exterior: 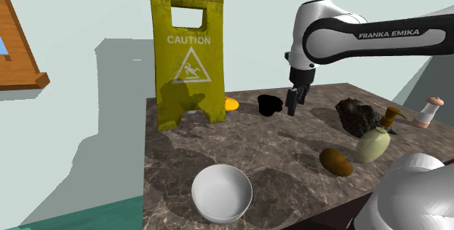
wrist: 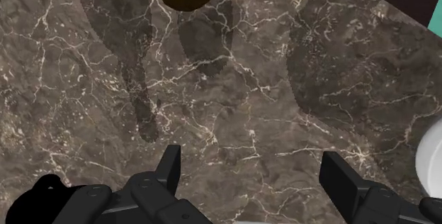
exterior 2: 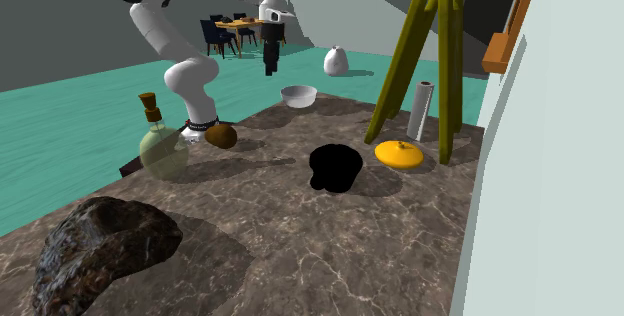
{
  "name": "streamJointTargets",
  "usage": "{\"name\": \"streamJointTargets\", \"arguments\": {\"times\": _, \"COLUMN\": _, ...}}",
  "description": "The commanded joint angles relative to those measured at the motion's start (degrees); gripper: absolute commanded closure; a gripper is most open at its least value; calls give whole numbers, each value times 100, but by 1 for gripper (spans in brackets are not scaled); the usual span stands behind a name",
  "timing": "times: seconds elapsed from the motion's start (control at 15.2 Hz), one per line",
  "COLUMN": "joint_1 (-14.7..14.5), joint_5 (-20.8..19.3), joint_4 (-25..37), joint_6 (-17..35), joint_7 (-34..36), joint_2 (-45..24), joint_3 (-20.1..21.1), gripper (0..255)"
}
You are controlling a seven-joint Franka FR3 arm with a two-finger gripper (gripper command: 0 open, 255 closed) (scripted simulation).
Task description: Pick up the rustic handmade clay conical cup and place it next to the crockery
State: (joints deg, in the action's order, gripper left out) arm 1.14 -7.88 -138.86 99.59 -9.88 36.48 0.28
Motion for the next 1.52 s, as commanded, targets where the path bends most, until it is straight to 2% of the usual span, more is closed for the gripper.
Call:
{"name": "streamJointTargets", "arguments": {"times": 0.0, "joint_1": 69, "joint_5": -142, "joint_4": 82, "joint_6": 356, "joint_7": -96, "joint_2": -354, "joint_3": -92, "gripper": 0}}
{"name": "streamJointTargets", "arguments": {"times": 0.73, "joint_1": 398, "joint_5": -739, "joint_4": 771, "joint_6": 2094, "joint_7": -444, "joint_2": -2359, "joint_3": -504, "gripper": 0}}
{"name": "streamJointTargets", "arguments": {"times": 1.45, "joint_1": 665, "joint_5": -978, "joint_4": 2369, "joint_6": 3156, "joint_7": -787, "joint_2": -4549, "joint_3": -789, "gripper": 0}}
